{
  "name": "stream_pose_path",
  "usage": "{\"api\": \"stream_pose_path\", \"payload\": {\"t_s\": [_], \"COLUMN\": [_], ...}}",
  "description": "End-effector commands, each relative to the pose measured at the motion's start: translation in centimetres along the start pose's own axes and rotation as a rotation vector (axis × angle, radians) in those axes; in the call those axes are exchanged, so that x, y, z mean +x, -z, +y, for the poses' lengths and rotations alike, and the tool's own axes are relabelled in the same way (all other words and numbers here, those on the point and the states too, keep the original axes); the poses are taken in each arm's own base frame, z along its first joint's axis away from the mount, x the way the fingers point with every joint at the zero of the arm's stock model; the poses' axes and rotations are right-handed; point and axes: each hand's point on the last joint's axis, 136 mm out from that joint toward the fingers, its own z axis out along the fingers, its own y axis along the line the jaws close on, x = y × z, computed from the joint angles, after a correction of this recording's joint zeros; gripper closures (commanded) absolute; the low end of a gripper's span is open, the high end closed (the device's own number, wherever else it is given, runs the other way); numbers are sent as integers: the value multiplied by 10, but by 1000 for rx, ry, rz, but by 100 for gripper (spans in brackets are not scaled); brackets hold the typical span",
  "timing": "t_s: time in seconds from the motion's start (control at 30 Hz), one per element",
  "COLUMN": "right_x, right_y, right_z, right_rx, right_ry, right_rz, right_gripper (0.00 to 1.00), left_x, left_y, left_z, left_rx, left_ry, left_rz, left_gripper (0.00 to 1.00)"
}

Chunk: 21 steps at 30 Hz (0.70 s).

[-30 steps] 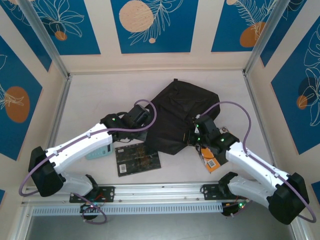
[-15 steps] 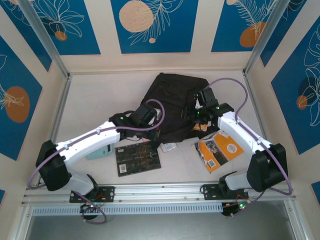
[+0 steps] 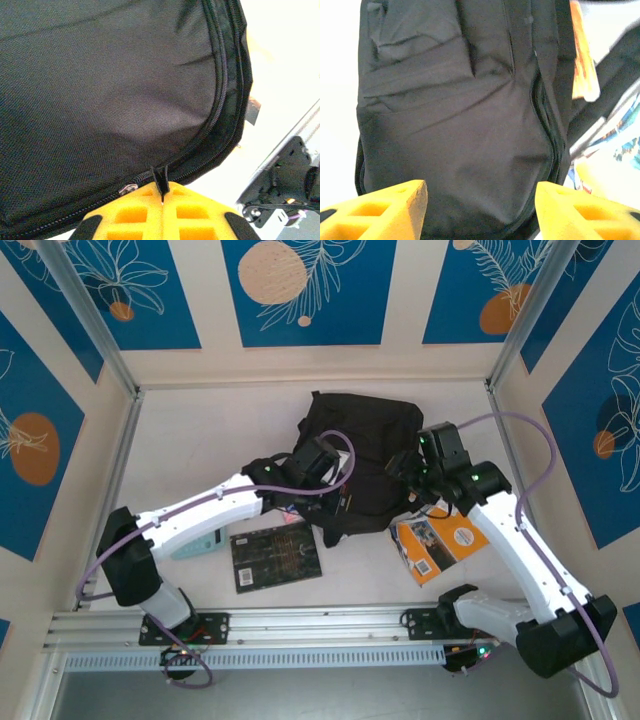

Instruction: Pack books, pencil case, and school supplies into a backpack

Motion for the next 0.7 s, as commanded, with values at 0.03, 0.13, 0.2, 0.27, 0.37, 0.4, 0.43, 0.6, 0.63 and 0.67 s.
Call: {"api": "stream_pose_path", "payload": {"t_s": [0.03,0.13,0.2,0.27,0.37,0.4,0.43,0.6,0.63,0.67], "right_x": [51,66,70,73,77,78,79,77,76,74], "right_y": [-19,-28,-34,-40,-51,-55,-59,-67,-66,-65], "right_z": [-12,-24,-36,-42,-53,-55,-58,-77,-79,-81], "right_rx": [-14,8,18,2,-1,-3,-4,63,74,84], "right_ry": [-239,-305,-331,-342,-348,-349,-345,-325,-314,-301], "right_rz": [225,275,279,281,276,279,279,248,237,226], "right_gripper": [37,31,26,27,30,33,38,68,73,78], "left_x": [-9,-4,-1,5,11,13,14,18,19,19], "left_y": [15,20,22,22,19,18,18,23,24,26], "left_z": [-29,-27,-24,-21,-17,-17,-15,-4,1,5], "left_rx": [75,64,56,52,53,53,48,-4,-27,-47], "left_ry": [-17,-20,-16,-13,-5,-5,-4,-22,-28,-33], "left_rz": [-44,-48,-48,-41,-31,-29,-27,-31,-35,-40], "left_gripper": [100,100,100,100,100,100,100,100,100,100]}}
